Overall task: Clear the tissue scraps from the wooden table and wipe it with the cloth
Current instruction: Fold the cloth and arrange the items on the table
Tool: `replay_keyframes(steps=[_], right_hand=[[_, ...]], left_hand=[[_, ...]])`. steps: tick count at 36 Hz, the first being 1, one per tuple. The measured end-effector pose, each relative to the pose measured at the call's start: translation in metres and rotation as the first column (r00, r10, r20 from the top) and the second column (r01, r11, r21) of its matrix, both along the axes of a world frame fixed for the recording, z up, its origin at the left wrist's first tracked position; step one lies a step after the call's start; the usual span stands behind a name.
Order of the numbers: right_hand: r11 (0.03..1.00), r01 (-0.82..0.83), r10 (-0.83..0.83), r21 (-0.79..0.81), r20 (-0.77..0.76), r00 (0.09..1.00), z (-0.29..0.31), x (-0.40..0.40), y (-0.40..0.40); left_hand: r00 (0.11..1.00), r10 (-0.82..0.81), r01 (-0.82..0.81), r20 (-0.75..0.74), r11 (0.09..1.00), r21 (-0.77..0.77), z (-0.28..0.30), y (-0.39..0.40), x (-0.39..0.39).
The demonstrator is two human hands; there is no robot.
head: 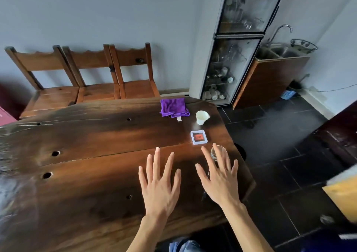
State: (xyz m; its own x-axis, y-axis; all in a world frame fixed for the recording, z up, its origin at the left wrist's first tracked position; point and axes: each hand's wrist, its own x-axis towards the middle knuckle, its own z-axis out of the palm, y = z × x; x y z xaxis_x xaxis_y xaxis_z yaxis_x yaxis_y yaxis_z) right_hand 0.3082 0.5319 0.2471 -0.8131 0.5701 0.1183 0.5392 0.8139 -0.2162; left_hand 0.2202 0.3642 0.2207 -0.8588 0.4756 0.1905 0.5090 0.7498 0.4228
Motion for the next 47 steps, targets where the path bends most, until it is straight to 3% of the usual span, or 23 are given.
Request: replay_keyframes(steps=[13, 19, 26, 35, 39, 47], right_hand=[[0.99, 0.078, -0.068, -0.115, 0.088, 0.994, -0.03, 0.077, 0.028], [0.984, -0.076, 0.1, -0.161, 0.144, 0.985, -0.056, 0.086, 0.092], [0.926, -0.281, 0.35, -0.252, 0.293, 0.889, -0.087, 0.075, 0.173], [0.729, -0.6, 0.683, -0.329, 0.404, 0.608, -0.127, 0.034, 0.233], [0.633, -0.698, 0.757, -0.335, 0.456, 0.468, -0.146, 0.013, 0.242], [0.444, -0.816, 0.839, -0.37, 0.49, 0.235, -0.175, -0.014, 0.245]], left_hand=[[0.992, -0.071, 0.077, 0.103, 0.996, -0.052, -0.027, 0.024, 0.068], [0.974, -0.005, 0.039, 0.228, 0.989, -0.145, -0.055, 0.067, 0.07], [0.957, 0.082, -0.04, 0.279, 0.988, -0.152, -0.09, 0.121, 0.086], [0.887, 0.201, -0.102, 0.417, 0.963, -0.248, -0.114, 0.181, 0.117], [0.874, 0.266, -0.163, 0.406, 0.949, -0.271, -0.145, 0.195, 0.124], [0.718, 0.463, -0.297, 0.519, 0.879, -0.372, -0.182, 0.227, 0.138]])
